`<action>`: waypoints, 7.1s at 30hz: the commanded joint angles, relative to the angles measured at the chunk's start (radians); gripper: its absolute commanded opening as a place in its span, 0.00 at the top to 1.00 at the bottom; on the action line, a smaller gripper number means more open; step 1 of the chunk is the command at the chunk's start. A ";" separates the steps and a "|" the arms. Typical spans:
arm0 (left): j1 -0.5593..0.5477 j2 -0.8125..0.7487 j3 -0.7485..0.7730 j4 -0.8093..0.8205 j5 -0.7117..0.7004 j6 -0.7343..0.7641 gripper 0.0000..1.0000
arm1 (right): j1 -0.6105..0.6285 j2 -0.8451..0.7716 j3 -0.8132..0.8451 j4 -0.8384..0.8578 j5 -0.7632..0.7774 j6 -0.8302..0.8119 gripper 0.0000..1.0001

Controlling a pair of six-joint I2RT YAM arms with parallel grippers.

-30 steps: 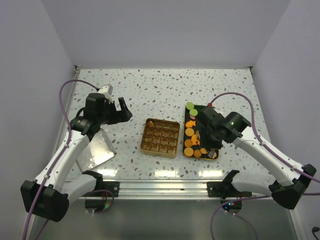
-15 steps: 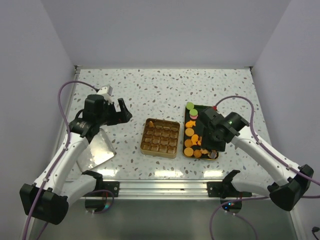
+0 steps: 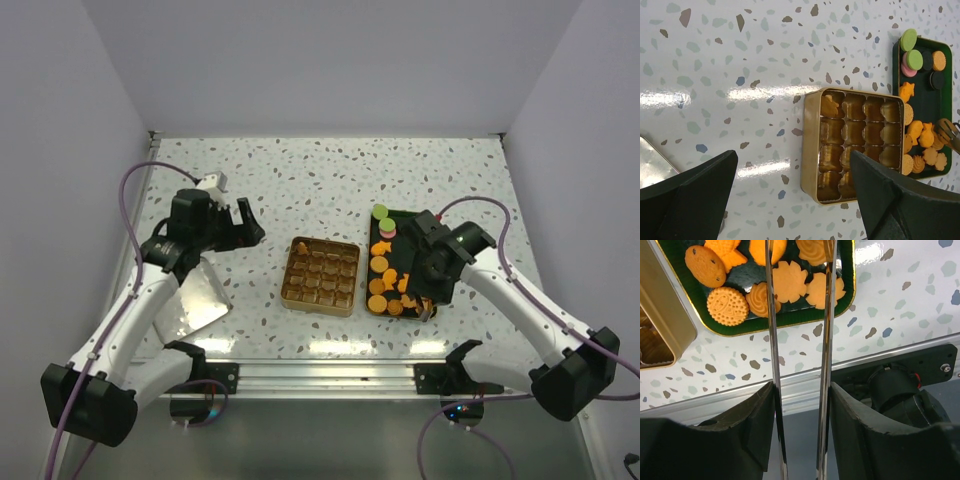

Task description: Pack the cookies

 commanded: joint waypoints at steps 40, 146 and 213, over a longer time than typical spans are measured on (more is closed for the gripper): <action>-0.004 0.036 0.019 0.041 -0.020 0.048 0.00 | -0.039 0.153 0.027 0.129 -0.008 -0.077 0.59; -0.004 -0.004 0.031 0.041 -0.022 -0.044 0.00 | 0.254 0.443 0.630 0.148 0.031 -0.135 0.74; -0.004 0.033 0.001 0.090 -0.017 -0.046 0.00 | 0.293 0.455 0.642 0.096 0.024 -0.161 0.55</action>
